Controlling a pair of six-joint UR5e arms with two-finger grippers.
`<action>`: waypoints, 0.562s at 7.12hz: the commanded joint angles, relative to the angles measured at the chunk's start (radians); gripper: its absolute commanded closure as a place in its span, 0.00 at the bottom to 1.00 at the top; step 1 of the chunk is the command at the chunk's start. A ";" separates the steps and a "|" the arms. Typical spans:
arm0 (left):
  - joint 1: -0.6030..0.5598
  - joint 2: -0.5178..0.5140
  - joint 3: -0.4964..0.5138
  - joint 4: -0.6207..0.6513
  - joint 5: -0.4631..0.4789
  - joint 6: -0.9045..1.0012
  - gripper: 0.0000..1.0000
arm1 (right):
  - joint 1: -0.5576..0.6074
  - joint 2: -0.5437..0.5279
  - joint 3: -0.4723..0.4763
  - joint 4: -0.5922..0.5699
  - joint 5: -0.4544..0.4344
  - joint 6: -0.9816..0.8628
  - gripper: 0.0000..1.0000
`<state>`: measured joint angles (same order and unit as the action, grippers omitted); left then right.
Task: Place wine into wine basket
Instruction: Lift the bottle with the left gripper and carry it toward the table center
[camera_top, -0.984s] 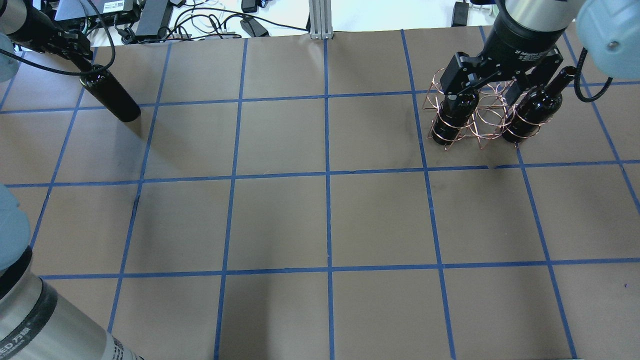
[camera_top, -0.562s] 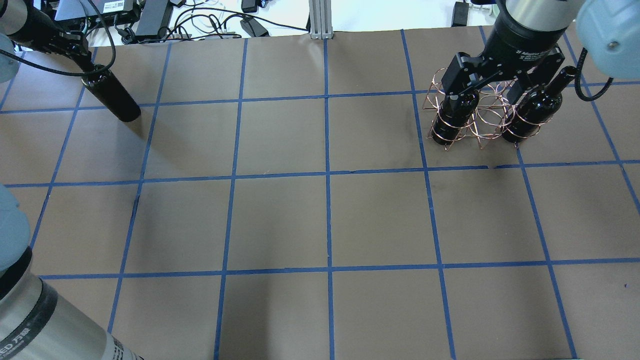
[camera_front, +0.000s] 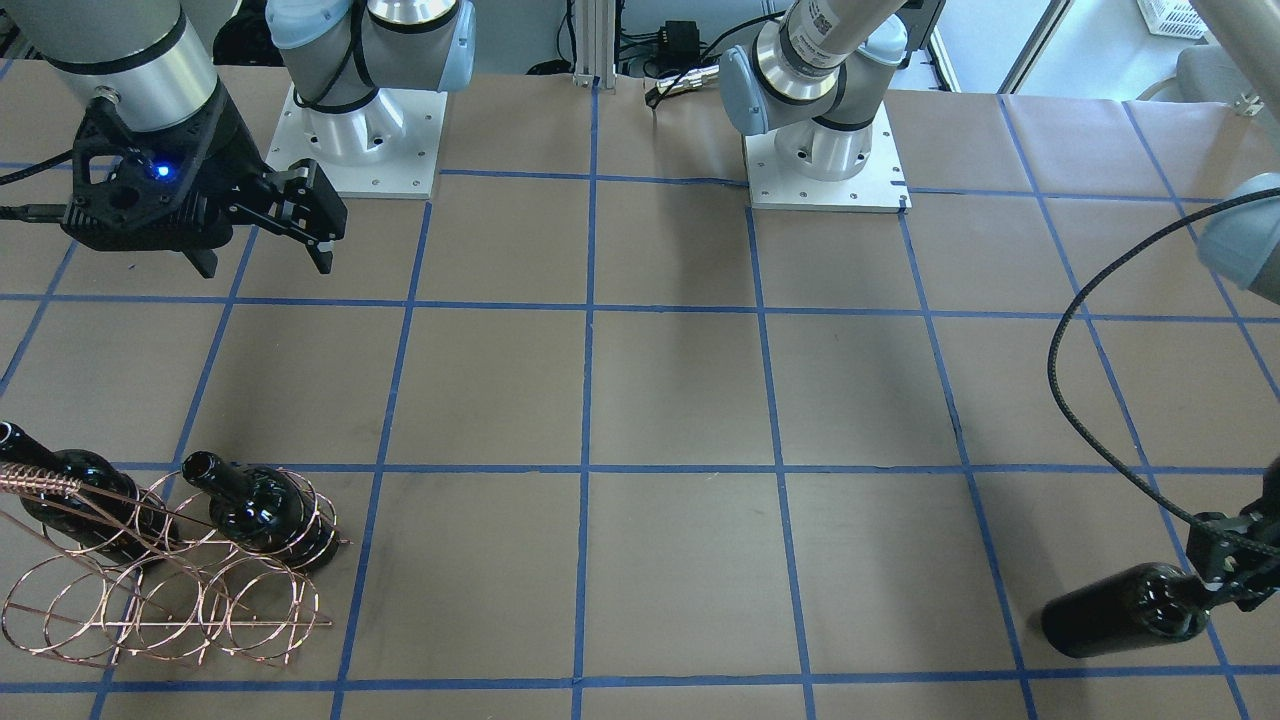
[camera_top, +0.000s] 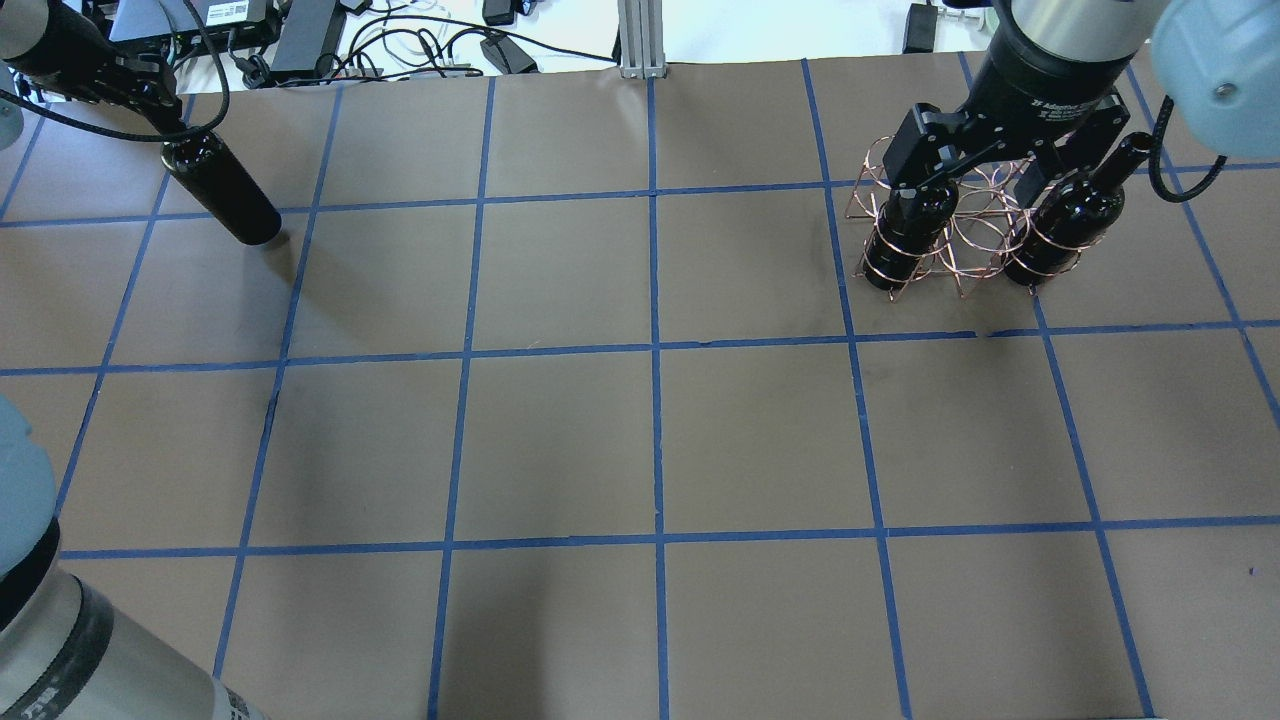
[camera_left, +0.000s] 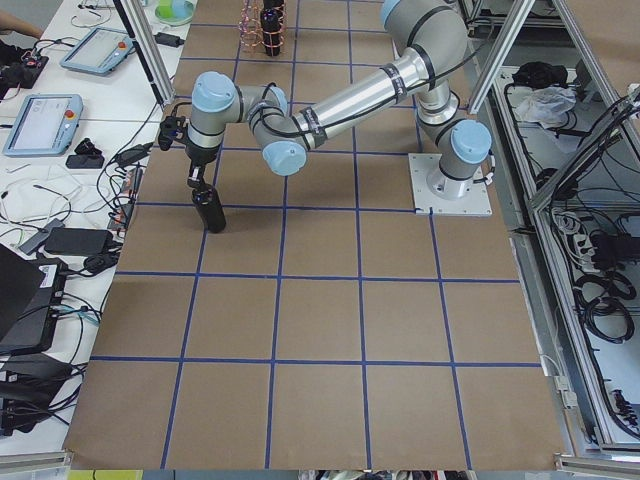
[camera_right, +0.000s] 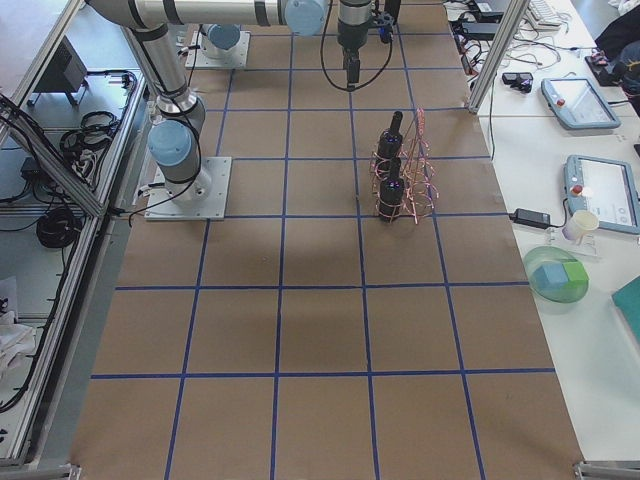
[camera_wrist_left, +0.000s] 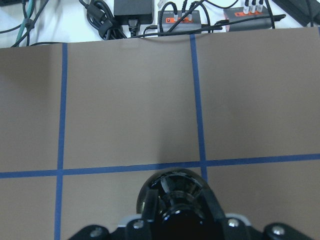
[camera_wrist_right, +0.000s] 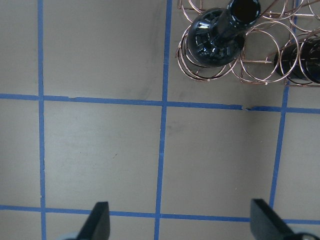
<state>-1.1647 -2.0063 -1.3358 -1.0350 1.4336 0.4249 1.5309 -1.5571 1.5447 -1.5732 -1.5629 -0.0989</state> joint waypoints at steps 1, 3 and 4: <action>-0.160 0.105 -0.006 -0.104 0.084 -0.160 1.00 | 0.000 0.000 0.000 -0.001 0.000 0.004 0.00; -0.332 0.194 -0.125 -0.119 0.087 -0.411 1.00 | 0.000 0.000 0.000 -0.002 -0.002 0.004 0.00; -0.414 0.222 -0.187 -0.093 0.088 -0.505 1.00 | 0.000 0.000 0.000 -0.002 -0.003 0.004 0.00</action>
<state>-1.4720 -1.8276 -1.4463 -1.1476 1.5171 0.0539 1.5310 -1.5570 1.5447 -1.5748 -1.5649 -0.0953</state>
